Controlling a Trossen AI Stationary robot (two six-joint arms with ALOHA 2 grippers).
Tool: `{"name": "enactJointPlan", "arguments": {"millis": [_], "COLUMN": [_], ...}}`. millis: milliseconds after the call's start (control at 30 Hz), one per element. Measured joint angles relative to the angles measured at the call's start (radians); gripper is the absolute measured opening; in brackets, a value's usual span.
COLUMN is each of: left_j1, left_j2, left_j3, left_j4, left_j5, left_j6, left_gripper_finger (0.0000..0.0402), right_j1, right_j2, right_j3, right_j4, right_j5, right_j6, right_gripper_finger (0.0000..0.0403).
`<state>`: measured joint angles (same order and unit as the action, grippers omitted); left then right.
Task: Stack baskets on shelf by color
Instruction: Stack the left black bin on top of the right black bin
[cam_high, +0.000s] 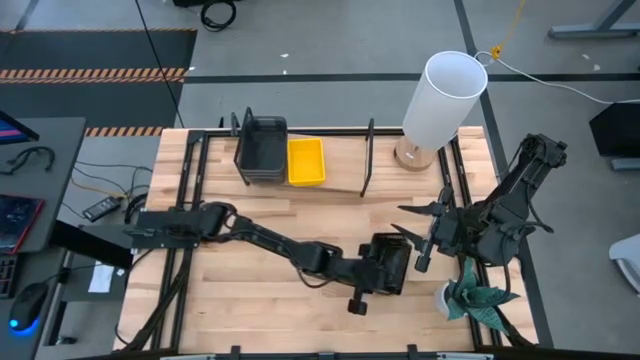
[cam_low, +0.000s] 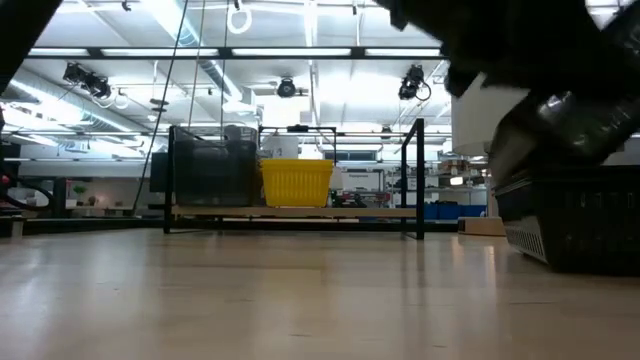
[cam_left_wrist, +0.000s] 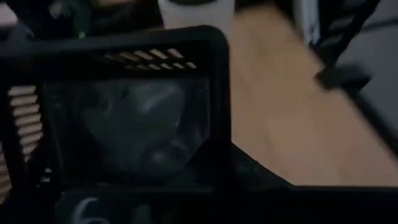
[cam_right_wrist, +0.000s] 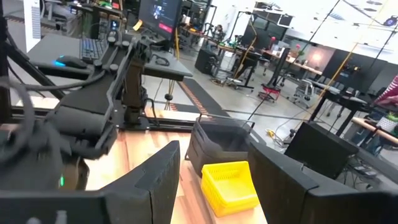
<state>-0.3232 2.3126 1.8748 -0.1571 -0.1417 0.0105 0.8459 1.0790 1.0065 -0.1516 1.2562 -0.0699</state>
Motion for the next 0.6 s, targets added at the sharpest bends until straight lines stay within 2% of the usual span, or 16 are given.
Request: {"name": "enactJointPlan", "arguments": {"millis": [267,367,467,600], "left_j1": [0.002,0.001,0.002,0.002], "left_j2": [0.044,0.044,0.044,0.044], "left_j3": [0.137,0.172,0.197,0.218], "left_j4": [-0.391,-0.488,-0.522,-0.517], "left_j5": [-0.022,-0.022,-0.023,-0.019], "left_j6": [0.028,0.028,0.020,0.032], "left_gripper_finger": [0.0007,0.0011,0.0030,0.0081], "right_j1": [0.000,-0.001,-0.001,-0.001], "right_j2": [0.000,0.000,0.000,0.000], "right_j3": [-0.001,-0.001,-0.001,-0.001], "right_j4": [-0.006,-0.002,-0.002,-0.003], "right_j5": [-0.018,-0.019,-0.019,-0.019], "right_j6": [0.019,0.020,0.025,0.025], "right_gripper_finger": [0.0195,0.0195,0.0195,0.0195]}}
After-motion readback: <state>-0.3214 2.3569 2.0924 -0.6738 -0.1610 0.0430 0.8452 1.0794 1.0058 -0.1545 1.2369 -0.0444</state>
